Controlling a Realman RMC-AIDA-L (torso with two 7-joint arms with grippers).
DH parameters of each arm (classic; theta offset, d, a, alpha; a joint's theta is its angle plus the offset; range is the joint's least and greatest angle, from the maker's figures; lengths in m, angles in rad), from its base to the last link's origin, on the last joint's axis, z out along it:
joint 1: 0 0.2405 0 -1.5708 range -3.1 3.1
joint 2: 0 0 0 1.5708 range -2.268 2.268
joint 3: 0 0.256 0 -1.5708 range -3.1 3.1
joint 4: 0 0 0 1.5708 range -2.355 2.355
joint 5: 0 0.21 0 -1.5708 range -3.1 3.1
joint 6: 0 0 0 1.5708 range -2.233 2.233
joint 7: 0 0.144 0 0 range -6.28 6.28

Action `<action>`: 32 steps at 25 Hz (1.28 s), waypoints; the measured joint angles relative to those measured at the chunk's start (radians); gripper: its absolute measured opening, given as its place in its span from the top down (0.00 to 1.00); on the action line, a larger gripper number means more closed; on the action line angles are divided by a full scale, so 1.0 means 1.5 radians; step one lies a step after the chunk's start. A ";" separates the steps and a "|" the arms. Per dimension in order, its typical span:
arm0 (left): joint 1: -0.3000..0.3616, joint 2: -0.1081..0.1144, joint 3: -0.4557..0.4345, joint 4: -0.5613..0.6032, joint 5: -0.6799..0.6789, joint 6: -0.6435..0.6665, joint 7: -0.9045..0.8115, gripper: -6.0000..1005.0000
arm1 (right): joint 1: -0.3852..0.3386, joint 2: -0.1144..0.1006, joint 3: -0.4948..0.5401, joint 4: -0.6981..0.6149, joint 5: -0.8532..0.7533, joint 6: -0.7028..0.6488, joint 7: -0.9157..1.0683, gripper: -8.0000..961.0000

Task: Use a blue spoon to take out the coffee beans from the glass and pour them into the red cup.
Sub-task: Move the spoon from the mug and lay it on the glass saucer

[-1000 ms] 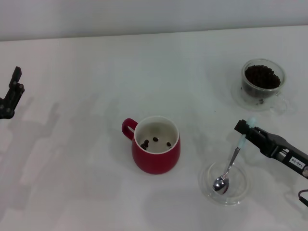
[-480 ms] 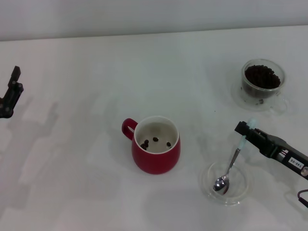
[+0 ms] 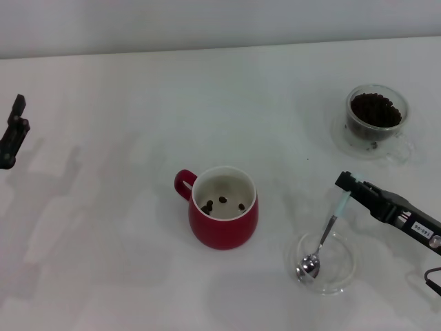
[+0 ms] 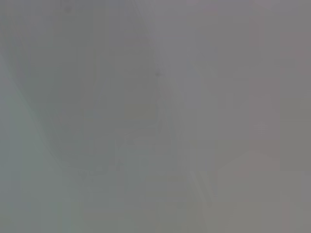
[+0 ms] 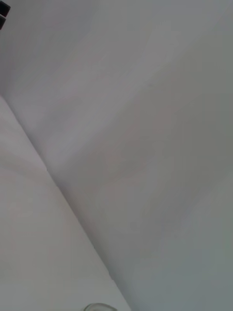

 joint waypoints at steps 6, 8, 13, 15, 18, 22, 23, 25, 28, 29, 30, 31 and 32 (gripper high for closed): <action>0.002 0.000 0.000 0.000 -0.002 0.000 0.000 0.29 | 0.000 0.000 -0.001 0.000 -0.002 -0.004 0.001 0.83; 0.003 0.000 0.000 -0.001 -0.002 0.000 0.000 0.29 | 0.001 0.000 -0.001 0.000 -0.002 -0.008 0.002 0.83; 0.003 -0.001 0.000 -0.005 -0.002 0.000 0.000 0.29 | 0.002 0.000 -0.001 -0.007 -0.002 -0.030 0.002 0.82; 0.003 -0.001 0.000 -0.005 -0.003 0.000 0.000 0.29 | 0.002 0.000 -0.002 -0.010 -0.002 -0.035 0.002 0.82; 0.003 -0.001 0.000 -0.005 -0.003 0.000 0.000 0.29 | 0.003 0.000 -0.001 -0.018 0.000 -0.036 0.004 0.82; 0.003 -0.001 0.000 -0.005 -0.006 0.000 0.000 0.29 | 0.008 -0.001 -0.001 -0.032 0.000 -0.035 0.015 0.83; 0.003 -0.001 0.000 -0.005 -0.008 0.000 0.000 0.29 | 0.008 -0.001 -0.001 -0.034 0.000 -0.035 0.017 0.83; 0.003 -0.001 0.000 -0.005 -0.011 0.000 0.000 0.29 | 0.010 -0.001 -0.001 -0.036 -0.001 -0.036 0.020 0.83; 0.002 -0.002 0.000 -0.005 -0.012 0.000 0.000 0.29 | 0.012 -0.002 -0.001 -0.037 0.000 -0.036 0.021 0.82; 0.002 -0.001 0.000 -0.005 -0.014 -0.001 0.000 0.29 | 0.013 -0.002 -0.001 -0.037 0.000 -0.038 0.021 0.82; 0.002 -0.001 0.000 -0.005 -0.016 -0.001 0.000 0.29 | 0.015 -0.002 -0.002 -0.038 0.000 -0.040 0.021 0.82; 0.002 -0.001 0.000 -0.005 -0.018 -0.001 0.000 0.29 | 0.016 -0.002 -0.003 -0.039 -0.001 -0.044 0.022 0.82; 0.002 -0.001 0.000 -0.005 -0.019 -0.001 0.000 0.29 | 0.017 -0.002 -0.004 -0.039 -0.001 -0.047 0.023 0.82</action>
